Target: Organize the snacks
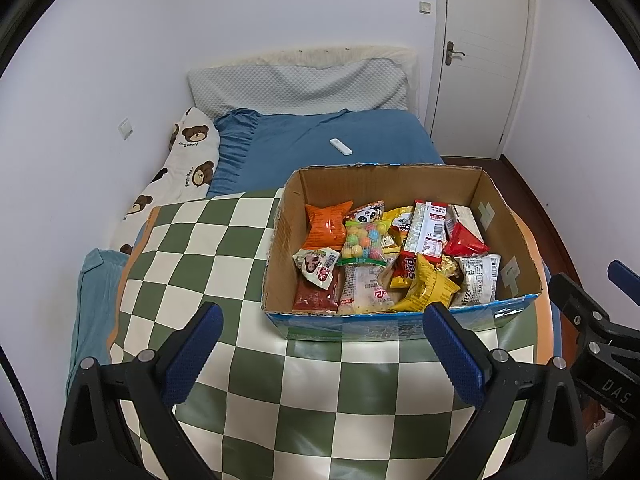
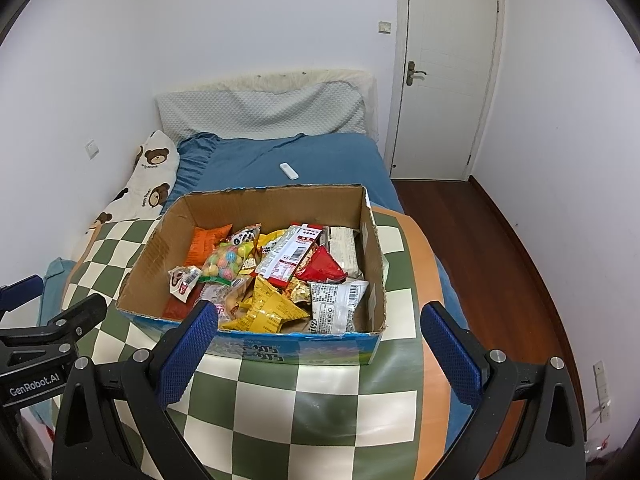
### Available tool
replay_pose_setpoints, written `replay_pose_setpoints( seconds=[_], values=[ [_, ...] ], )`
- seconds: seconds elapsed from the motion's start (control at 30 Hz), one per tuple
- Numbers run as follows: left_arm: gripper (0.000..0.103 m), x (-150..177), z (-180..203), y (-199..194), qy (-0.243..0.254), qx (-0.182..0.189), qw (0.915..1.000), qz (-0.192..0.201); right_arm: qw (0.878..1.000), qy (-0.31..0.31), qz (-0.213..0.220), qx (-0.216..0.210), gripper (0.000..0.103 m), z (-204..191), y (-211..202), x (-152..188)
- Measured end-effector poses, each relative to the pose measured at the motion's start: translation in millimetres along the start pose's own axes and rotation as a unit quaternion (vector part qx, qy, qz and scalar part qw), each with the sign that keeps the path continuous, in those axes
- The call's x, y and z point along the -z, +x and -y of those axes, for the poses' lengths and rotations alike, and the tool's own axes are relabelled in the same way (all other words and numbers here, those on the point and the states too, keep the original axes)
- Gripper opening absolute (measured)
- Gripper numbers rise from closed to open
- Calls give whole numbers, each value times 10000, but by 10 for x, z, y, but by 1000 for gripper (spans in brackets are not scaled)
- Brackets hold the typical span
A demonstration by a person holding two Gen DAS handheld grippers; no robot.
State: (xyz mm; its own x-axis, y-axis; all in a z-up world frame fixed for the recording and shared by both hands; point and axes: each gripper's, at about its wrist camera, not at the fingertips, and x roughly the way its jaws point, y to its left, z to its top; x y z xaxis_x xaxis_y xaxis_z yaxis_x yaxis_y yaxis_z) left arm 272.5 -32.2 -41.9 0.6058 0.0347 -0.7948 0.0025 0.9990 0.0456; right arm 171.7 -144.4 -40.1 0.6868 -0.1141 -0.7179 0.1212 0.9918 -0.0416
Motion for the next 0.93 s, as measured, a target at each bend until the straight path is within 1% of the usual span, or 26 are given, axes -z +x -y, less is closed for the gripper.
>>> replay_pose_setpoints(
  seconds=[0.53, 0.77, 0.93],
  values=[
    [102, 2, 6, 1, 8, -8, 10000, 8, 10000, 30, 1, -20, 103, 9, -43, -8],
    [102, -14, -12, -32, -14, 76, 10000, -30, 10000, 35, 24, -9, 103, 8, -64, 6],
    [102, -32, -27, -63, 10, 86, 10000, 49, 10000, 37, 47, -9, 103, 5, -93, 19]
  ],
)
